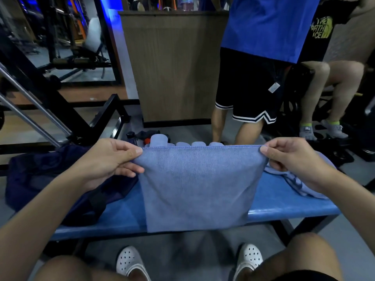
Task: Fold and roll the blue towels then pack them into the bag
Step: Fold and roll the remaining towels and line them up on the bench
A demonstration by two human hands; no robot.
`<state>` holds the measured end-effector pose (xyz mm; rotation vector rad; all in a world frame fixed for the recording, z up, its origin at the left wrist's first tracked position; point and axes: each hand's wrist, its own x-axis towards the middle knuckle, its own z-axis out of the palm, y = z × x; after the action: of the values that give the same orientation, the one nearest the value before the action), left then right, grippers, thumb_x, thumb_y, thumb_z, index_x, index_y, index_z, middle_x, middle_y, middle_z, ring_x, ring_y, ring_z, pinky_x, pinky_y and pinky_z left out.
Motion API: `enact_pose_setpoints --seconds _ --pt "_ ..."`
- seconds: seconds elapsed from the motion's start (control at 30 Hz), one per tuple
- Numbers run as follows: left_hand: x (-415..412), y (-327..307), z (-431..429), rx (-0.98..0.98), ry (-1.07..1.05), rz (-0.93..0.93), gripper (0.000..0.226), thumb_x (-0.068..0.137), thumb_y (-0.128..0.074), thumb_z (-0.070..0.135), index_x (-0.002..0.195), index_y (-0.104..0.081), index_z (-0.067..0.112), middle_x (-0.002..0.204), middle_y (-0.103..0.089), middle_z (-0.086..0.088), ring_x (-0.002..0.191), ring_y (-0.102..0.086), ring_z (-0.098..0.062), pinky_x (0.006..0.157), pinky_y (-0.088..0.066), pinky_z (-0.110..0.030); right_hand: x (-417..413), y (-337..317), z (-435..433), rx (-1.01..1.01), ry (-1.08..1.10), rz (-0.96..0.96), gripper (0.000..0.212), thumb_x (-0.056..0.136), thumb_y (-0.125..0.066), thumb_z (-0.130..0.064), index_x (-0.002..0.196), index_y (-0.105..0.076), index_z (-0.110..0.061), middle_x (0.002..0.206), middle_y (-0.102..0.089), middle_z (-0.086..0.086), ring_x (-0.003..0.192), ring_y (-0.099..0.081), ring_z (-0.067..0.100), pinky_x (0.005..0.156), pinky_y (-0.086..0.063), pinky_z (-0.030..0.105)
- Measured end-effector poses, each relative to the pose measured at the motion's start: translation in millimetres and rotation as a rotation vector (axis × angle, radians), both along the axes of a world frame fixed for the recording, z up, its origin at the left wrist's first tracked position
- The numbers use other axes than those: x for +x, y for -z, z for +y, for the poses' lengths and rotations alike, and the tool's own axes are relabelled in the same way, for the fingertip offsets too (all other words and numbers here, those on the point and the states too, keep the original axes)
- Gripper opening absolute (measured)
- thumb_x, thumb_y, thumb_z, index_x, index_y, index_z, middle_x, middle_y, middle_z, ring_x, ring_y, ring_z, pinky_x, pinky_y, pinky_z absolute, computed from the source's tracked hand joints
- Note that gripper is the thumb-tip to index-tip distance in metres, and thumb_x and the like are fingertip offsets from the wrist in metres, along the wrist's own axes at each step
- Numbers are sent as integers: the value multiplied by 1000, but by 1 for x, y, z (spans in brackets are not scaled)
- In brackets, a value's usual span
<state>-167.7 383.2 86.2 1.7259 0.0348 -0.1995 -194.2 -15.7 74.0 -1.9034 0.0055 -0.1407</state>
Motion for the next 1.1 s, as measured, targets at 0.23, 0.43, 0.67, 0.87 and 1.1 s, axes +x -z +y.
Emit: enact_pose_setpoints --seconds 0.23,0.43,0.67,0.87,1.1 --pt "17 3 -10 -4 -69 -153 16 95 -61 9 99 -66 -5 86 -72 -26 81 -75 -31 71 -62 -29 21 3 11 78 31 -68 11 93 -60 -5 82 -62 -2 66 -67 9 64 -69 22 56 -55 22" --pt "15 -4 -5 -22 -60 -291 12 93 -62 10 95 -67 0 85 -72 -22 80 -75 -29 72 -62 -30 18 -5 14 72 50 -221 12 95 -60 -7 83 -64 -6 71 -64 13 65 -67 14 64 -55 21" --pt "-23 54 4 -8 53 -148 29 72 -70 15 89 -64 -8 77 -71 -29 79 -73 -39 63 -62 -29 -15 49 2 17 -28 -8 16 87 -65 -8 72 -66 -9 60 -65 9 52 -51 12 54 -43 18" --pt "-52 121 14 104 184 115 46 66 -90 33 82 -67 -4 75 -70 -30 72 -74 -37 57 -60 -30 -50 104 -1 -123 -172 319 13 89 -66 -6 78 -68 -2 58 -59 4 54 -49 7 50 -35 10" --pt "-39 141 16 327 180 65 14 92 -68 11 80 -74 17 58 -67 -15 45 -50 -14 45 -39 -20 -37 126 2 -105 -148 345 14 90 -66 -9 78 -68 -3 63 -60 -4 57 -49 2 53 -34 9"
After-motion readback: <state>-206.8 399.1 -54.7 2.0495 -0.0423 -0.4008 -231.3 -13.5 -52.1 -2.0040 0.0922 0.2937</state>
